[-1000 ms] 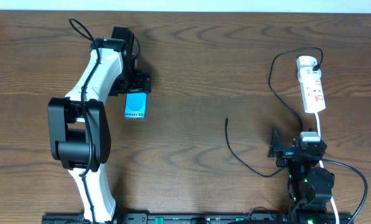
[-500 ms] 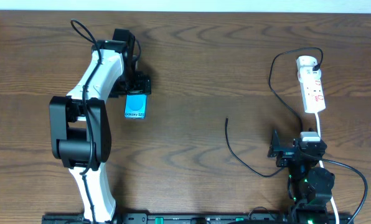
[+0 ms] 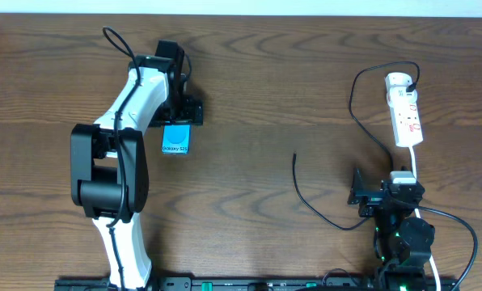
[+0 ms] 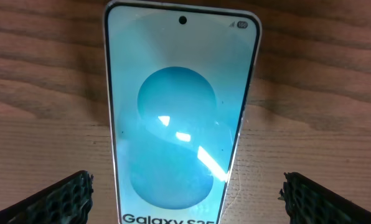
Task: Plug charger to phone and switch on socket
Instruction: 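Lower the left gripper onto the phone's top edge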
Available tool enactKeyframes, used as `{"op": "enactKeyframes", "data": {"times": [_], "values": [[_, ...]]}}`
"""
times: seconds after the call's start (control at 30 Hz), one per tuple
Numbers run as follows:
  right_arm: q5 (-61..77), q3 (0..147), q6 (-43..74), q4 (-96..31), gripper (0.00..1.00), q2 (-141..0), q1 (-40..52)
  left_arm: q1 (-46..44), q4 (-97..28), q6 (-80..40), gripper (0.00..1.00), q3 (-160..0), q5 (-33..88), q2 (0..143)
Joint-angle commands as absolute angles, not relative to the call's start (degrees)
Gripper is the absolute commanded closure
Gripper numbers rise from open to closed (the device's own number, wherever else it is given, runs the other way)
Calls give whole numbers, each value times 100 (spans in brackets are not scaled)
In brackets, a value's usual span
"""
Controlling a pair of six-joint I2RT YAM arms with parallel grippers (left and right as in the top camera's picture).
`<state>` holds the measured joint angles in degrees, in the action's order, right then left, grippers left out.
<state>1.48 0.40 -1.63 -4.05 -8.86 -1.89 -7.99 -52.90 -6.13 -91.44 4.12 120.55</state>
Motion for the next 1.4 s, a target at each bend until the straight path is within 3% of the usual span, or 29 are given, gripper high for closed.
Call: {"op": "enactKeyframes", "data": {"times": [0.0, 1.37], "values": [[119, 32, -67, -429, 1, -851, -141, -786, -5216, -563, 2, -9004, 340, 12154], [119, 32, -67, -432, 1, -851, -141, -779, -4873, -213, 2, -8925, 338, 12344]]}}
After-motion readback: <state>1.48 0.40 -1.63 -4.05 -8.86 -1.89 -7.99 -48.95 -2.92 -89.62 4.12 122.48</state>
